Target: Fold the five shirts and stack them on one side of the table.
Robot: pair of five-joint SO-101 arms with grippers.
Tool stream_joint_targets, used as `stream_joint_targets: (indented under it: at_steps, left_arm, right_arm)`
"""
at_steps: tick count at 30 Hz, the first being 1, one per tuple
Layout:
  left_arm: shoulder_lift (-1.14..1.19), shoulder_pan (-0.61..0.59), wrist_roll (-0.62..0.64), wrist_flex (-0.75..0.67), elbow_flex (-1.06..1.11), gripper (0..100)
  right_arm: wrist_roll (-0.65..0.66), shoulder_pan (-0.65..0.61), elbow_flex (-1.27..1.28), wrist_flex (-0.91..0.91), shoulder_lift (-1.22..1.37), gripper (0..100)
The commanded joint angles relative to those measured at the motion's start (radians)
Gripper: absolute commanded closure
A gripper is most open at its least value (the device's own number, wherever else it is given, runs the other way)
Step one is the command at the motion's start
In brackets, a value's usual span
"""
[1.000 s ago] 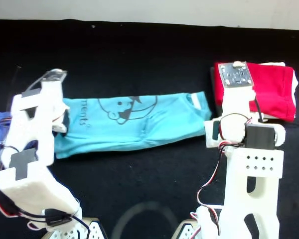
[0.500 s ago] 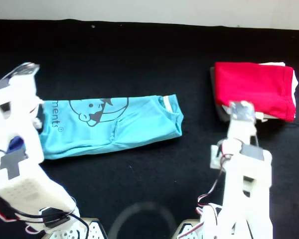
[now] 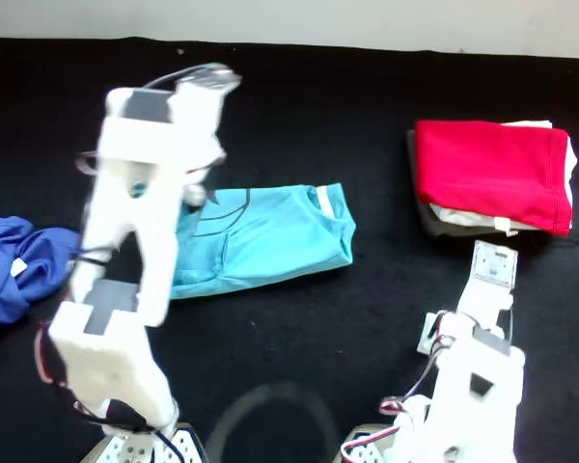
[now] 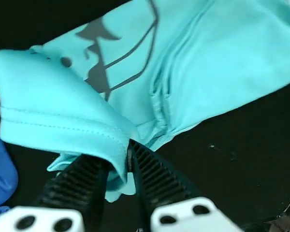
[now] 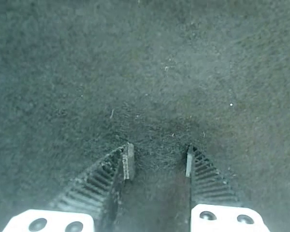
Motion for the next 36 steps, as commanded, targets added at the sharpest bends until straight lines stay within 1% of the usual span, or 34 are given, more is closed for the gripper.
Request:
stream_joint_targets:
  at_steps: [1,3,8,13,15,18,22,26,28,33,36]
  left_arm:
    - [-0.005,0.147,0.041,0.009,-0.099,99]
    - [-0.005,0.214,0.046,0.006,-0.114,99]
    - [0.010,0.340,0.046,-0.114,-0.107,99]
    - [0.151,0.398,0.046,-0.229,-0.116,99]
    - [0.213,0.410,0.046,-0.247,-0.130,99]
    - [0.295,0.407,0.046,-0.250,-0.217,99]
    - [0.390,0.404,0.046,-0.245,-0.361,99]
    - [0.464,0.404,0.046,-0.236,-0.452,99]
    - [0.484,0.404,0.046,-0.193,-0.483,98]
    - [0.487,0.394,0.046,-0.049,-0.607,83]
    - [0.487,0.364,0.048,0.044,-0.753,82]
  right_arm:
    - [0.003,0.012,0.028,-0.045,-0.002,81.5]
    - [0.003,0.012,0.028,-0.048,-0.002,81.5]
    - [0.003,0.008,0.028,-0.048,-0.002,81.5]
    - [0.003,0.007,0.028,-0.050,-0.002,81.5]
    - [0.003,0.005,0.028,-0.050,-0.002,81.5]
    - [0.003,0.005,0.028,-0.050,-0.002,81.5]
    - [0.003,0.004,0.028,-0.050,-0.002,81.5]
    - [0.003,0.004,0.028,-0.050,-0.002,81.5]
    - [0.003,0.004,0.028,-0.050,-0.002,81.5]
    - [0.003,0.004,0.028,-0.050,-0.002,81.5]
    - [0.003,0.004,0.028,-0.050,-0.002,81.5]
